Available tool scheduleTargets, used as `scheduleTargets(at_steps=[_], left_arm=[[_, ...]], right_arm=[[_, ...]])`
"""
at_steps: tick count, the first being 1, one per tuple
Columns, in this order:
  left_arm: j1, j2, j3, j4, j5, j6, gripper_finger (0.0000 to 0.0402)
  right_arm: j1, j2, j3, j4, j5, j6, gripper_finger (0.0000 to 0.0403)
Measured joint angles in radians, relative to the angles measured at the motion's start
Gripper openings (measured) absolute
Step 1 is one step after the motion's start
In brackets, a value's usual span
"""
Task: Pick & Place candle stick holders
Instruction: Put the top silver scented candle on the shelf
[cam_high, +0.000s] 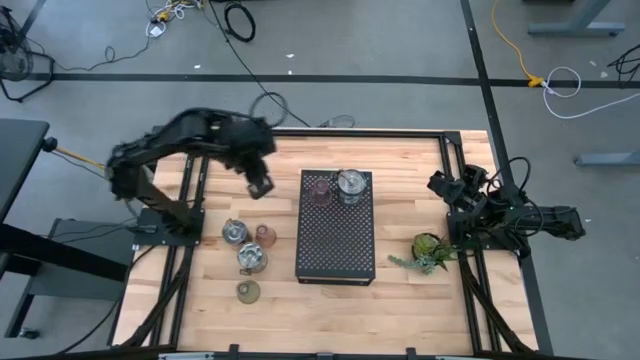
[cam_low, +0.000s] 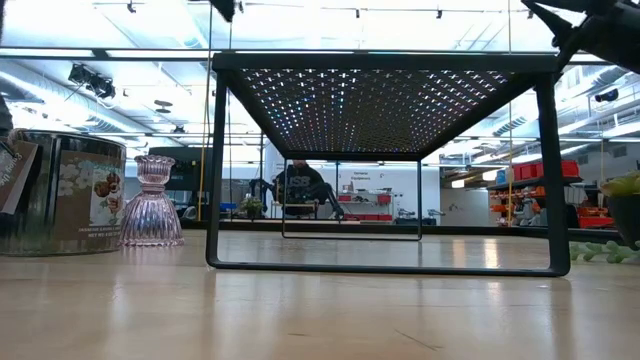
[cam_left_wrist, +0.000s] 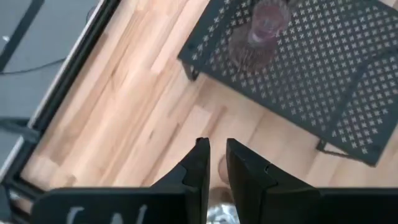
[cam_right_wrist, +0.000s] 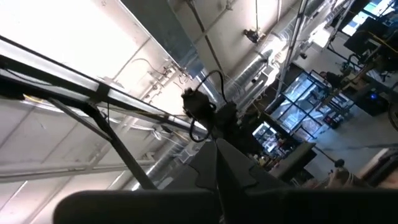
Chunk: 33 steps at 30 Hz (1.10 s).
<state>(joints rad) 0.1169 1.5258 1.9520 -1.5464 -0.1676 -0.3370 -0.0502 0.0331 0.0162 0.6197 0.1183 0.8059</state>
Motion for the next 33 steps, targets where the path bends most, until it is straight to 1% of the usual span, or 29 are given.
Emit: scheduleTargets(at_steps=[2, 5, 10, 12, 15, 17, 21, 24, 27, 30, 33], left_arm=[[-0.011, -0.086, -0.09, 0.005, -0.01, -0.068, 0.0055], [-0.028, -0.227, -0.291, -0.027, -0.029, -0.244, 0.0055], [-0.119, -0.469, -0.641, 0.116, 0.051, -0.511, 0.0055], [-0.161, -0.531, -0.751, 0.162, 0.054, -0.578, 0.0055], [-0.201, -0.605, -0.882, 0.204, 0.028, -0.648, 0.0055], [-0.212, -0.632, -0.951, 0.22, 0.03, -0.693, 0.0055], [-0.225, -0.66, -1.055, 0.229, 0.078, -0.771, 0.0055], [-0.227, -0.663, -1.106, 0.23, 0.132, -0.796, 0.0055], [-0.227, -0.662, -1.147, 0.243, 0.146, -0.807, 0.0061], [-0.225, -0.662, -1.181, 0.297, 0.161, -0.828, 0.0081], [-0.226, -0.662, -1.207, 0.37, 0.172, -0.84, 0.0116]], right_arm=[[0.0, 0.0, 0.0, 0.009, -0.004, -0.015, 0.0006], [0.0, 0.0, 0.0, 0.015, -0.004, -0.037, 0.0006], [0.0, 0.0, 0.0, 0.018, -0.004, -0.029, 0.0006], [0.0, 0.0, 0.0, 0.013, 0.002, -0.059, 0.0006], [0.0, 0.0, 0.0, 0.01, 0.004, -0.138, 0.0006], [0.0, 0.0, 0.0, 0.009, -0.012, -0.13, 0.0006], [0.0, 0.0, 0.0, 0.006, -0.071, -0.026, 0.0008], [0.0, 0.0, 0.0, -0.01, -0.048, -0.006, 0.0021], [-0.001, 0.001, 0.0, -0.027, -0.022, -0.034, 0.0039], [0.0, 0.001, 0.0, -0.045, -0.003, -0.05, 0.0059], [-0.001, 0.001, 0.0, -0.062, 0.005, -0.053, 0.0077]])
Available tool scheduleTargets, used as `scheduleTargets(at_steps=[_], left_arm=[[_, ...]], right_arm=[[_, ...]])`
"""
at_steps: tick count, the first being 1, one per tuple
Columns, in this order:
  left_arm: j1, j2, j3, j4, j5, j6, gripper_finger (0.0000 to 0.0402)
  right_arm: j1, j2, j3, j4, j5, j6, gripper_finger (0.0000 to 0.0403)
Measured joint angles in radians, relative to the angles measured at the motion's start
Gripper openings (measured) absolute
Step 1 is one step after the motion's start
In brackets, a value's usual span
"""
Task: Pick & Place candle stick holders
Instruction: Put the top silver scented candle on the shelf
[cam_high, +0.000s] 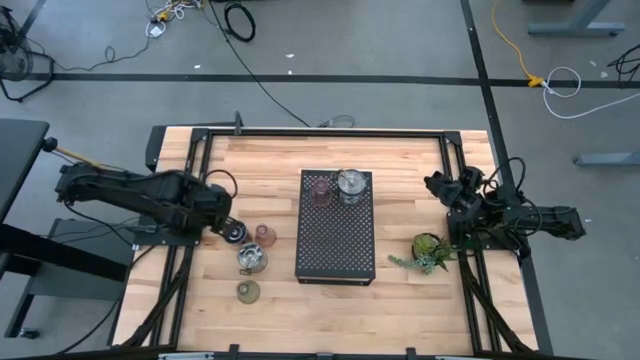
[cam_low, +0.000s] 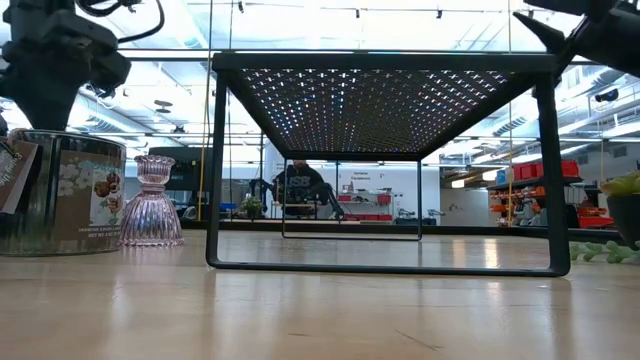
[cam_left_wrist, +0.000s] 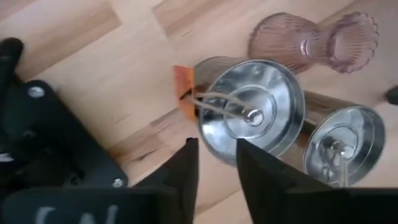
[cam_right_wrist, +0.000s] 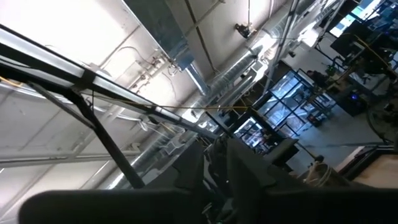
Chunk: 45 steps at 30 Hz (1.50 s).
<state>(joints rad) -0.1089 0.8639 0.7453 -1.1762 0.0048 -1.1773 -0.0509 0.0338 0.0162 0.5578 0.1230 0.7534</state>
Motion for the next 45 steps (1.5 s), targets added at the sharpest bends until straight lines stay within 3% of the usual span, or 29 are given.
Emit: scheduleTargets(at_steps=[7, 13, 18, 23, 29, 35, 45], left_arm=[[0.0, 0.023, -0.053, 0.014, -0.001, -0.049, 0.019], [0.0, 0.07, -0.07, 0.058, -0.018, -0.042, 0.0206], [0.001, 0.121, -0.095, 0.11, 0.019, -0.035, 0.016], [0.001, 0.137, -0.096, 0.156, 0.028, -0.011, 0.0023], [0.001, 0.135, -0.093, 0.125, 0.024, -0.008, 0.0006], [0.006, 0.143, -0.017, -0.01, 0.024, 0.015, 0.0003], [0.008, 0.143, 0.369, -0.221, -0.081, 0.048, 0.0001]], right_arm=[[0.0, 0.0, 0.0, 0.0, 0.0, -0.029, 0.0103], [0.0, 0.0, 0.0, 0.001, 0.0, -0.033, 0.0104], [0.0, 0.0, 0.0, 0.002, 0.0, -0.034, 0.01], [0.0, 0.0, 0.0, 0.001, 0.0, -0.036, 0.01], [0.0, 0.0, 0.0, 0.001, 0.0, -0.037, 0.01], [0.0, 0.0, 0.0, 0.001, 0.001, -0.037, 0.01], [0.0, 0.0, 0.0, 0.0, 0.027, -0.059, 0.01]])
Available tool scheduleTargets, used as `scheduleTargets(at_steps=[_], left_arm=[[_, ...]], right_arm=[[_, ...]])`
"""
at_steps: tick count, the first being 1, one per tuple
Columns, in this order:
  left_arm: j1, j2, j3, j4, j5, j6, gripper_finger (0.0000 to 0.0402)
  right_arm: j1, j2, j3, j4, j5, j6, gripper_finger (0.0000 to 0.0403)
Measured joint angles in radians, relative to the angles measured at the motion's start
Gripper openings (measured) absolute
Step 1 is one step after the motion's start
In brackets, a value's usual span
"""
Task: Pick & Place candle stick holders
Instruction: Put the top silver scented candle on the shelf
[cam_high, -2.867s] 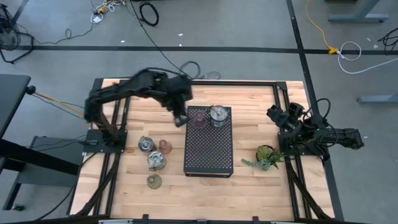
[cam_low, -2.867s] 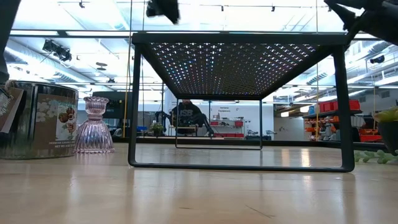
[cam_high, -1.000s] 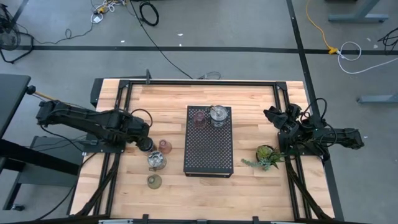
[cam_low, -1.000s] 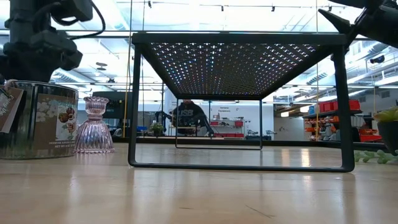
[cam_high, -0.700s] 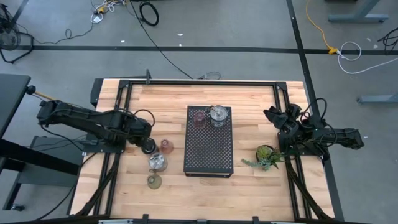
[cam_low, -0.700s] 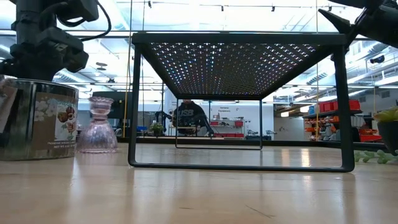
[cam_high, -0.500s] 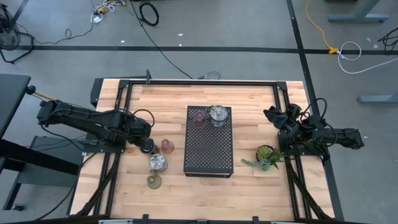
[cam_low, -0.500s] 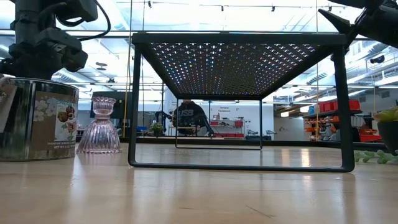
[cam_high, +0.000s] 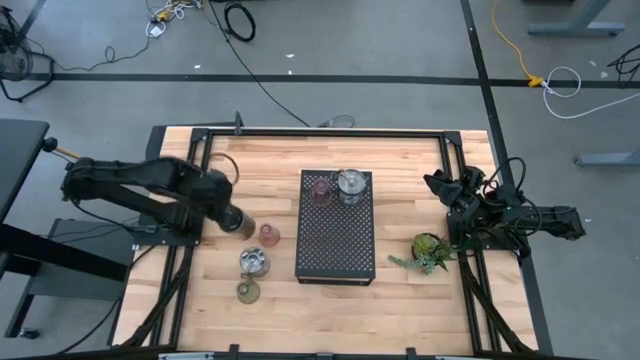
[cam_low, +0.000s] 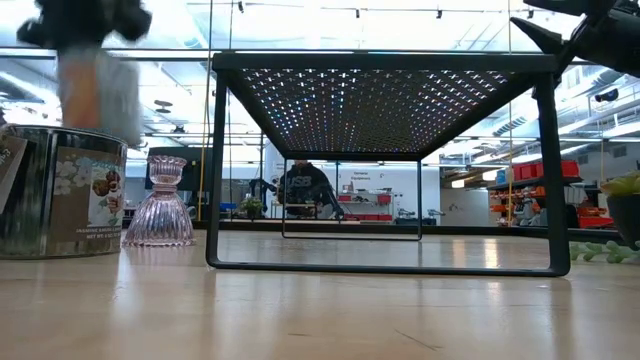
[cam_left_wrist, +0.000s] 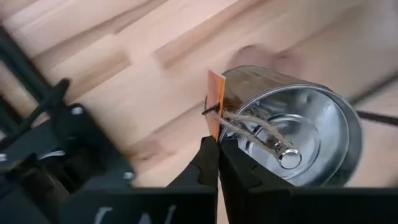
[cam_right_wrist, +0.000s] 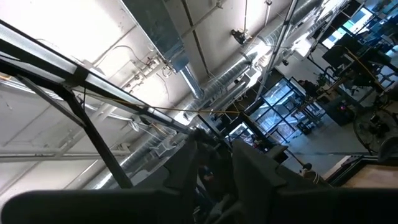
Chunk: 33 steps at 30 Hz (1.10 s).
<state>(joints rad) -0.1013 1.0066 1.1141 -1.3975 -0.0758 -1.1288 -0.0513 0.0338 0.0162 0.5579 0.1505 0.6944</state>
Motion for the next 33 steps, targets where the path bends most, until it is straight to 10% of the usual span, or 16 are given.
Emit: scheduleTargets(at_steps=[8, 21, 33], left_arm=[[0.0, 0.104, 0.45, -0.013, 0.031, 0.105, 0.0001], [0.021, 0.642, 1.241, -0.084, 0.089, 0.538, 0.0], [0.104, 0.832, 1.189, 0.069, 0.168, 0.724, 0.0]], right_arm=[[0.0, 0.0, 0.0, 0.001, 0.015, -0.001, 0.01], [0.0, 0.0, 0.0, 0.01, 0.042, 0.001, 0.01], [0.0, -0.001, 0.0, 0.002, 0.042, -0.001, 0.01]])
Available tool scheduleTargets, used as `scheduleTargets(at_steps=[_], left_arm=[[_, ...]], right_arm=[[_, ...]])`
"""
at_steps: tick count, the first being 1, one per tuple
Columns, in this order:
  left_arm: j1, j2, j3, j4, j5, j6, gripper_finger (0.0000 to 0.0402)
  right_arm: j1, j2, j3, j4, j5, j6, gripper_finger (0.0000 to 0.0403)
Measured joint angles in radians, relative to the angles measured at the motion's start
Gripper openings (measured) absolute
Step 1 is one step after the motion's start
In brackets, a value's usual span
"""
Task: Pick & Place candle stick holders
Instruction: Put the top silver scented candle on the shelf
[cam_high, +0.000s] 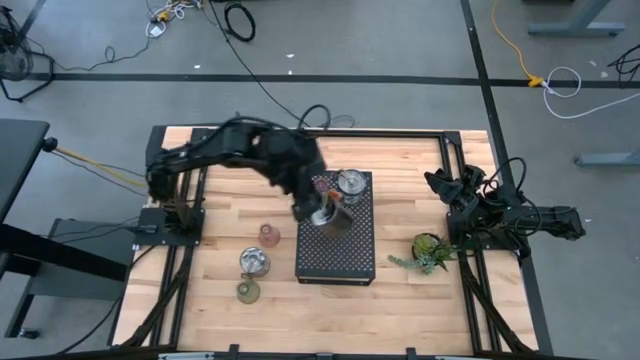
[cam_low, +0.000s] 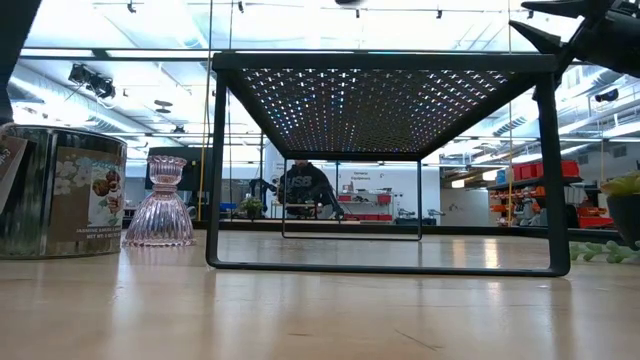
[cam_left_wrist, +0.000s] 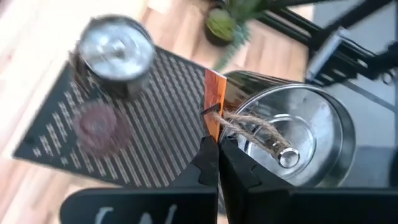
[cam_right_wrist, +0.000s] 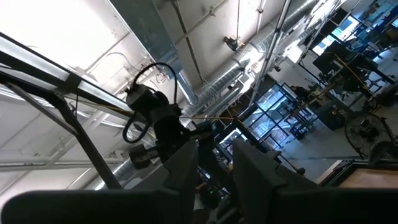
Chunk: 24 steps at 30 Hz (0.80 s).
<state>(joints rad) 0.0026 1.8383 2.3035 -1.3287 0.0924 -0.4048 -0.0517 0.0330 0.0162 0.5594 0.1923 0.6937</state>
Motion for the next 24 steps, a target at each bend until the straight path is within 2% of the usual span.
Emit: scheduleTargets(at_steps=[15, 24], left_arm=[[0.047, 0.192, 0.001, 0.059, -0.011, 0.075, 0.0], [0.049, 0.246, 0.0, 0.093, -0.035, 0.098, 0.0]], right_arm=[[0.0, 0.0, 0.0, -0.008, 0.0, -0.006, 0.01], [0.0, 0.001, 0.0, -0.021, 0.002, -0.021, 0.01]])
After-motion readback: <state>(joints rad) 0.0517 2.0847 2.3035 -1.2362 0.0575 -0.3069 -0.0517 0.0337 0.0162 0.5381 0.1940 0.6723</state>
